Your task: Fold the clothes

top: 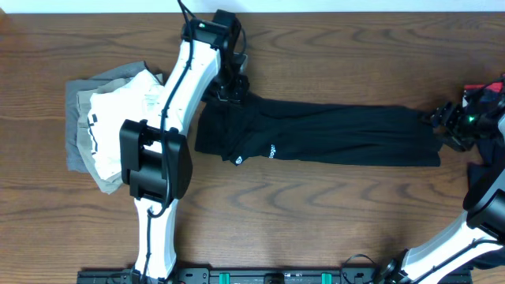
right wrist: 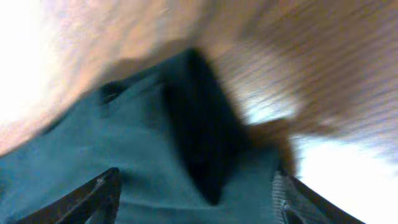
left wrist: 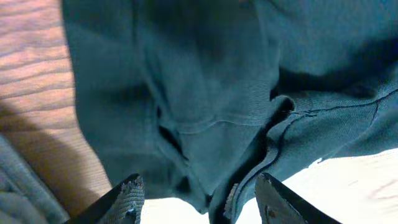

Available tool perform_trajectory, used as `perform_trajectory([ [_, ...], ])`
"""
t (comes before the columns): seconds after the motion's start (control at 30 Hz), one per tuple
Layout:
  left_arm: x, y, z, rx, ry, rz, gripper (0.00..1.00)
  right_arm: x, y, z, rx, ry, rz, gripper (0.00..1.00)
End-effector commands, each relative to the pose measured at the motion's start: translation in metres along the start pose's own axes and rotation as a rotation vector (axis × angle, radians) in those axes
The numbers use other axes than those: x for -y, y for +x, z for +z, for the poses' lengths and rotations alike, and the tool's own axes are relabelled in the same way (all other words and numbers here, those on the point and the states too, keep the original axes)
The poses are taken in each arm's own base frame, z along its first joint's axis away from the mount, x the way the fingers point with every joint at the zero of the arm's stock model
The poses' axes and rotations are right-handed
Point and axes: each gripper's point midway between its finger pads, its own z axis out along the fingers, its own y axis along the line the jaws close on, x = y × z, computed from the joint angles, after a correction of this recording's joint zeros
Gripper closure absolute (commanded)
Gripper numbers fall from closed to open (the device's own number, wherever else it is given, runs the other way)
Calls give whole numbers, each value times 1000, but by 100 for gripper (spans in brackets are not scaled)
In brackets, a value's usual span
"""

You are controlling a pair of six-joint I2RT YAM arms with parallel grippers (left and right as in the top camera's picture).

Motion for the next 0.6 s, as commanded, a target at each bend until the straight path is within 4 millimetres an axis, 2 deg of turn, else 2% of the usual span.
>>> perform_trajectory([
  [0.0,3,5,-8,10,13,6,40,18,-10,-6,46,108,-16,22],
  [0.17,2,9,-4,-6,12,4,40,19,-12,10,30,91,-123,21],
  [0.3,2,9,-4,-6,12,4,40,12,4,36,-55,10,-187,27],
  [0.37,2,9,-4,-7,12,4,40,16,15,48,-106,10,-178,35],
  [0.47,2,9,-4,-7,12,4,40,25,33,59,-189,20,-140,60],
  [0.57,2,9,-4,-7,12,4,40,27,40,61,-219,21,-127,72],
])
